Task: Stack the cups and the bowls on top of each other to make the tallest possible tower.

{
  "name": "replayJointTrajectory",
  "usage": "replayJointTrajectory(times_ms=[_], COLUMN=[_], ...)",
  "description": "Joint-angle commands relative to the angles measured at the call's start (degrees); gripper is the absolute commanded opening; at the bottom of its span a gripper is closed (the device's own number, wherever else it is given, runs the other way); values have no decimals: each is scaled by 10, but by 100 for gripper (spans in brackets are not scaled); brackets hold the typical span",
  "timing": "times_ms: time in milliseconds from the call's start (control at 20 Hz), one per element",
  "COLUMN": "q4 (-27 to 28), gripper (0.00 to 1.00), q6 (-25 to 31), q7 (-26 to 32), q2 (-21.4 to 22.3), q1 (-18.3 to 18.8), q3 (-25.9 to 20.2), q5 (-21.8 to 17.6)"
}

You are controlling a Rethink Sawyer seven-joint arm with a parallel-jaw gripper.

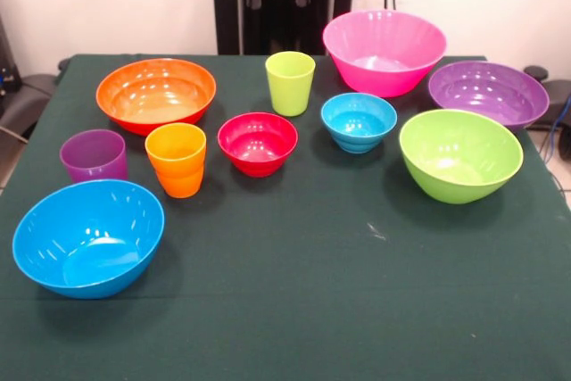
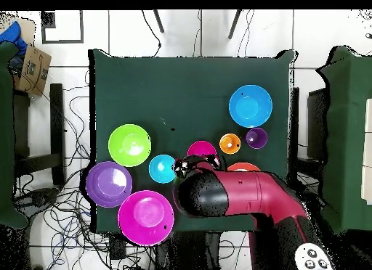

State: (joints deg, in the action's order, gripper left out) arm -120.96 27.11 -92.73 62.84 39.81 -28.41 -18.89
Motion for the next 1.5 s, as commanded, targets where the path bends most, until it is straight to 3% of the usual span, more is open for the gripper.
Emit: replayJointTrajectory(times_ms=[50,750,1150,1500], q4=[8,30,33,29], gripper=[100,100,100,100], q6=[9,-31,-10,-3], q7=[87,57,84,74], q2=[-77,-133,-148,-167], q1=[11,28,60,65], q3=[-40,-40,-67,-75], q5=[-84,-176,-200,-222])
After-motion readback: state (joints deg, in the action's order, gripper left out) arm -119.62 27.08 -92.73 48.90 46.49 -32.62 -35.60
